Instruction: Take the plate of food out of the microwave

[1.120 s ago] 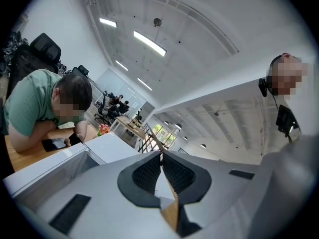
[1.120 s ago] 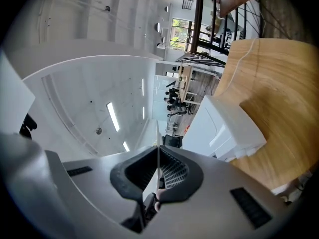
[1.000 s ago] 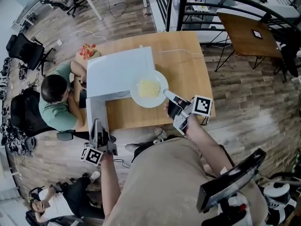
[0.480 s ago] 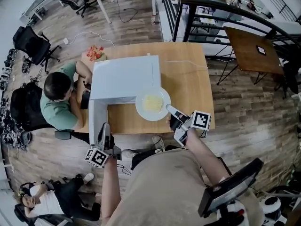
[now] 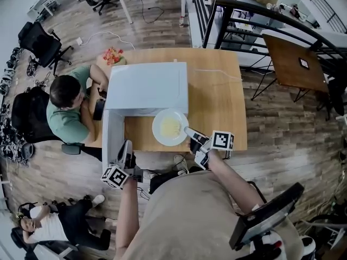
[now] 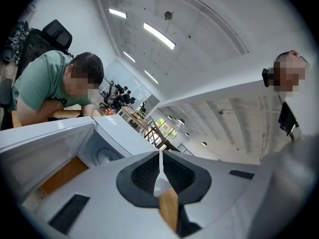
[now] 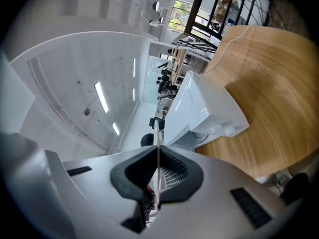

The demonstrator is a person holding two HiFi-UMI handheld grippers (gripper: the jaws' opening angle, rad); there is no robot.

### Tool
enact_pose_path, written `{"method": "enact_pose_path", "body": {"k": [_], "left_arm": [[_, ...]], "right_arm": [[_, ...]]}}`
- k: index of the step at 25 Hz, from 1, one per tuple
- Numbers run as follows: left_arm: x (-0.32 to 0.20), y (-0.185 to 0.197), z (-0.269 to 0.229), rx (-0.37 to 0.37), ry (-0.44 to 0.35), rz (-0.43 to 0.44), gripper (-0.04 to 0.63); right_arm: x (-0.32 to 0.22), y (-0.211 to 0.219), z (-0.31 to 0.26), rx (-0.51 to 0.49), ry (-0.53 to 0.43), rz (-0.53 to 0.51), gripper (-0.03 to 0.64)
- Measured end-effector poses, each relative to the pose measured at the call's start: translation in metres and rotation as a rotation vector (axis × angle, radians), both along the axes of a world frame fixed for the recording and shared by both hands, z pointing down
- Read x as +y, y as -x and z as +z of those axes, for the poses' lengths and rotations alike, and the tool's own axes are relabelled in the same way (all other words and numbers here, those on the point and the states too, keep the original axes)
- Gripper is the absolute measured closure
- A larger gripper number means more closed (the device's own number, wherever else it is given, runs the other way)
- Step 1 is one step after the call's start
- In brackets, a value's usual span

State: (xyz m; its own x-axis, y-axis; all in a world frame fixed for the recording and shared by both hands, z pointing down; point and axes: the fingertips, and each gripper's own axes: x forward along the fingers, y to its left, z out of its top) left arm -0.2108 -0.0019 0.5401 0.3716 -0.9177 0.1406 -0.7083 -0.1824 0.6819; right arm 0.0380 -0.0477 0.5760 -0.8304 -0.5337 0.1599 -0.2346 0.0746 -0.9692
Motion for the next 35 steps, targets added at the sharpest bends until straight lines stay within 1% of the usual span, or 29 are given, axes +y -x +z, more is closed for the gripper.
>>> {"method": "enact_pose_path", "body": {"k": [3, 9, 16, 19, 24, 28, 31, 33, 35], "left_arm": [[0.001, 0.001, 0.010, -0.011, 0.012, 0.004, 0.590], [0.006, 0.010, 0.043, -0.054, 0.075, 0.006, 0.589], [0.018, 0.002, 0.072, -0.099, 0.143, 0.004, 0.590], [0.021, 0.008, 0.079, -0.125, 0.141, -0.007, 0.590], [0.029, 0.019, 0.084, -0.136, 0.116, -0.026, 0.589], [0.034, 0.022, 0.095, -0.153, 0.139, -0.033, 0.589], [0.037, 0.024, 0.102, -0.146, 0.162, -0.046, 0.589], [0.039, 0.028, 0.108, -0.108, 0.175, -0.069, 0.589], [0.040, 0.036, 0.113, -0.068, 0.189, -0.098, 0.589]], "right_arm": [[0.002, 0.009, 0.013, 0.012, 0.012, -0.032, 0.598], [0.004, 0.026, 0.042, 0.046, 0.038, -0.090, 0.598], [0.007, 0.041, 0.094, 0.085, 0.100, -0.160, 0.598], [0.009, 0.056, 0.118, 0.102, 0.125, -0.192, 0.598], [0.007, 0.079, 0.156, 0.131, 0.141, -0.210, 0.598], [0.003, 0.094, 0.185, 0.163, 0.126, -0.242, 0.598], [0.000, 0.106, 0.210, 0.177, 0.146, -0.262, 0.598], [-0.004, 0.111, 0.227, 0.149, 0.198, -0.243, 0.598], [-0.007, 0.115, 0.242, 0.100, 0.268, -0.207, 0.598]]}}
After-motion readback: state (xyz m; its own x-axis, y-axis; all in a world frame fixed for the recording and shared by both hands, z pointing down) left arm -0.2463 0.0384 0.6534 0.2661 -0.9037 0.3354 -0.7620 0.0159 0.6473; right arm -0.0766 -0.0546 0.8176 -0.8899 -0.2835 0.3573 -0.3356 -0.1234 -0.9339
